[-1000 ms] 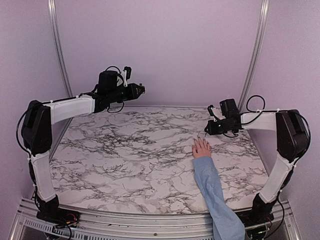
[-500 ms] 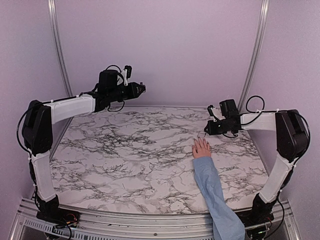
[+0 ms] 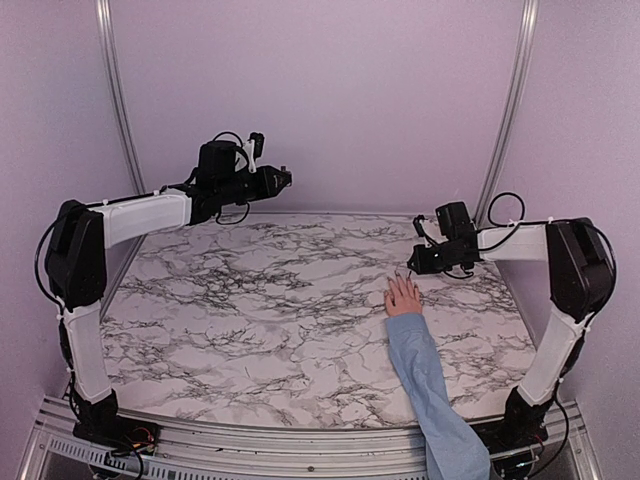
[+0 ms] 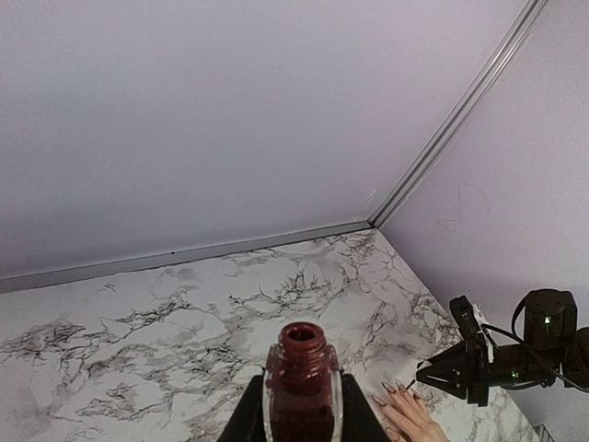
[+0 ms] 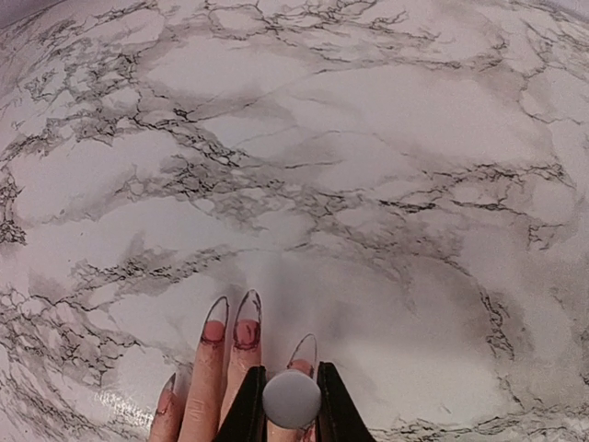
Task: Paint the nails
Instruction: Paint the nail polish on the nail.
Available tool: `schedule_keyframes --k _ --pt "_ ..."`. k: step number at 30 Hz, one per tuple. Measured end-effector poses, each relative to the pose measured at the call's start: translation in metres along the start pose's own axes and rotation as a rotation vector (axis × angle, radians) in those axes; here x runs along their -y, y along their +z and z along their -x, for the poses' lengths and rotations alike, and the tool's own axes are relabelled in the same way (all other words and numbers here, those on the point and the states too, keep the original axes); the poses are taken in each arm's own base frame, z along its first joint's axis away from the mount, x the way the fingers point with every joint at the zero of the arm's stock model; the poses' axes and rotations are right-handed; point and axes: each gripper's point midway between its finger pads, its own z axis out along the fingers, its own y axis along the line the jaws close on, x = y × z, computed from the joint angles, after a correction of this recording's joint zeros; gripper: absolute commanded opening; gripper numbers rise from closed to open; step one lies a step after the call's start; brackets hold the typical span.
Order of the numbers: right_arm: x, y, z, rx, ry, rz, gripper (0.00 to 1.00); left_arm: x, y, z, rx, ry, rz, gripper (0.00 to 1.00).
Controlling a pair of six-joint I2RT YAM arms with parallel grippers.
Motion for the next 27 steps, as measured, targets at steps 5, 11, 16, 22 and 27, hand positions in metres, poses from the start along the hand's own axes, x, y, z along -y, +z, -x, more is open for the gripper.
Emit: schedule_keyframes --k 5,11,16,22,27 --pt "0.0016 0.0022 -0.0039 -0.014 0.004 -0.006 0.0 0.0 0.0 0.0 0.0 -0.001 0.0 0.0" --pt "0.002 0.0026 -0.0044 -0.015 0.006 -0.008 0.0 -0.0001 0.0 0.0 0.0 -0.003 0.0 0.0" --pt "0.0023 0.0031 -0.0048 -0.017 0.007 -0.009 0.0 -0.0001 0.0 0.0 0.0 -0.004 0.0 0.0" --pt "0.0047 0.007 -0.0084 -0.028 0.009 -0.018 0.0 -0.0001 0.0 0.0 0.0 -0.004 0.0 0.0" --pt "0.0071 0.0098 -0.0104 -0.037 0.011 -0.028 0.0 -0.0001 0.0 0.0001 0.0 -0.004 0.001 0.0"
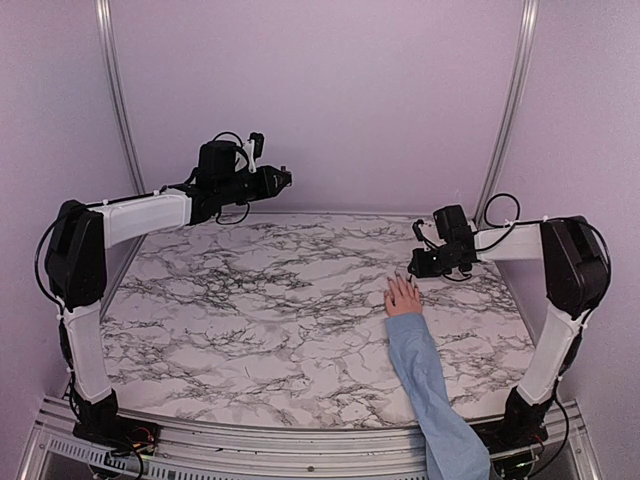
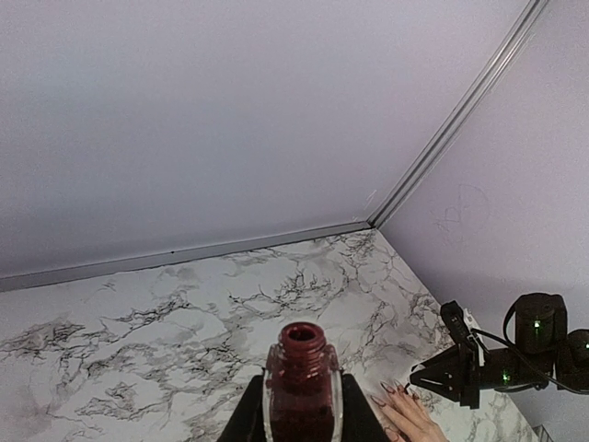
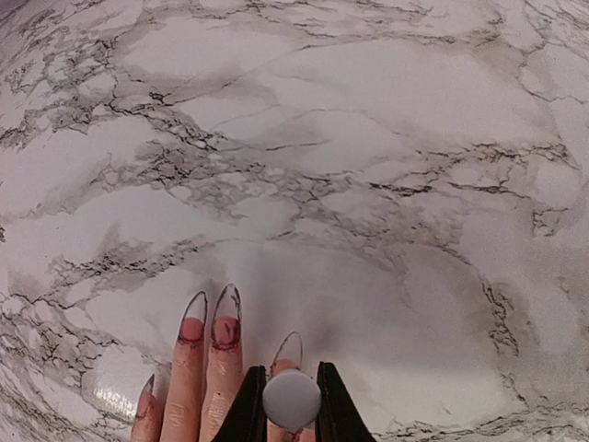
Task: Paint the nails
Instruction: Paint the nail polish on the nail.
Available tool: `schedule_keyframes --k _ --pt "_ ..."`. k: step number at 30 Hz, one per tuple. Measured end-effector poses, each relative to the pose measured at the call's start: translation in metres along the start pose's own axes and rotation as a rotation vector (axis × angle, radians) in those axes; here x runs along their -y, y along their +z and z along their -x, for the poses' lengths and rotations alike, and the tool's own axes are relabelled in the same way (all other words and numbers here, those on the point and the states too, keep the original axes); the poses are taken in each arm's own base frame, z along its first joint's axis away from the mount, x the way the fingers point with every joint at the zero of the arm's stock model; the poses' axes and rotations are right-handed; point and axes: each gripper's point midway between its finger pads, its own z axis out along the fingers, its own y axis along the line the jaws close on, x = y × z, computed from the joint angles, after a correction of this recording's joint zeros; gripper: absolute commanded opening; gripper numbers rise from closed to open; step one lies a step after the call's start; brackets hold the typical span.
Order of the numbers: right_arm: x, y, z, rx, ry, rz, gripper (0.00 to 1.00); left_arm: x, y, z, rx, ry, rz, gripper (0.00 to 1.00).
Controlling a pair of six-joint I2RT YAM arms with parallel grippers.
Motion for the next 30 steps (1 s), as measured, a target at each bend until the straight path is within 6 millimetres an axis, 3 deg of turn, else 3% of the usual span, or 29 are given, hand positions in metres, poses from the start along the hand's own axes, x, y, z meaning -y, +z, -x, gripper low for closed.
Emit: schedule_keyframes --k 30 --pt "-0.0015 0.0029 0.0072 0.008 -0.002 0.007 0.0 -0.0039 0.0032 -0.0046 -0.009 -0.003 0.005 0.0"
